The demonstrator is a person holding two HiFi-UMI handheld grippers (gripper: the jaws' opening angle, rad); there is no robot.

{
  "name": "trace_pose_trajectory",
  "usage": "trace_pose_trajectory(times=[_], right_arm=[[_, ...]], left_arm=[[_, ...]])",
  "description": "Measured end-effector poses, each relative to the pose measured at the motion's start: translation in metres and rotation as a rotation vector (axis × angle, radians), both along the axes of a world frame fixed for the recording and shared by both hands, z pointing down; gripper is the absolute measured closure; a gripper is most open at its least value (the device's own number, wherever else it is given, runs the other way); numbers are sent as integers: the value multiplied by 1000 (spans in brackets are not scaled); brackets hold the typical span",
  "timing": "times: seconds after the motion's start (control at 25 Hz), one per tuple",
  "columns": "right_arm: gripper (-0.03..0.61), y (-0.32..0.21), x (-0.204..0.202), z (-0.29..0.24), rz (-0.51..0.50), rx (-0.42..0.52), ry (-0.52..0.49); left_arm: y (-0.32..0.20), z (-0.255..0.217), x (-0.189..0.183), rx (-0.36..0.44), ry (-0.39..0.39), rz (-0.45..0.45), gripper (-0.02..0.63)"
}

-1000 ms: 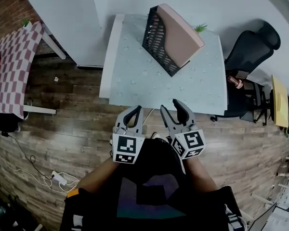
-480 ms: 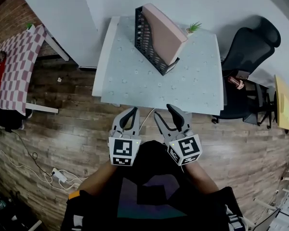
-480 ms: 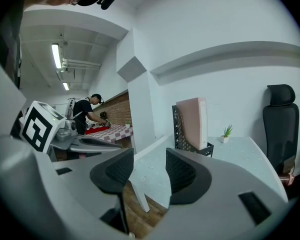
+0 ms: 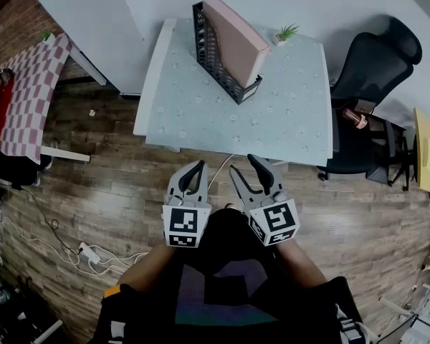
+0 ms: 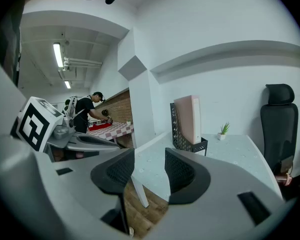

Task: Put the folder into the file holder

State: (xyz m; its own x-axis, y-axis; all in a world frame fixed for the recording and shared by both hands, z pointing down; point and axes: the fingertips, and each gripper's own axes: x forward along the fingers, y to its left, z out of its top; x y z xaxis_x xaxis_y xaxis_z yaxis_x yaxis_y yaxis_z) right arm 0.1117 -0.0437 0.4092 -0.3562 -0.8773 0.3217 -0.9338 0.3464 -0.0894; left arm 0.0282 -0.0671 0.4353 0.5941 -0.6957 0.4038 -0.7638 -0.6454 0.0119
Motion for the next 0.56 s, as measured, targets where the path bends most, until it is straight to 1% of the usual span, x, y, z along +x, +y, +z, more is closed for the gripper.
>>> trace_pose_trajectory(times=[0.56], right_arm=[[374, -1, -3, 2, 9, 0, 2]], left_arm=[[1, -1, -4, 6, 10, -2, 607]])
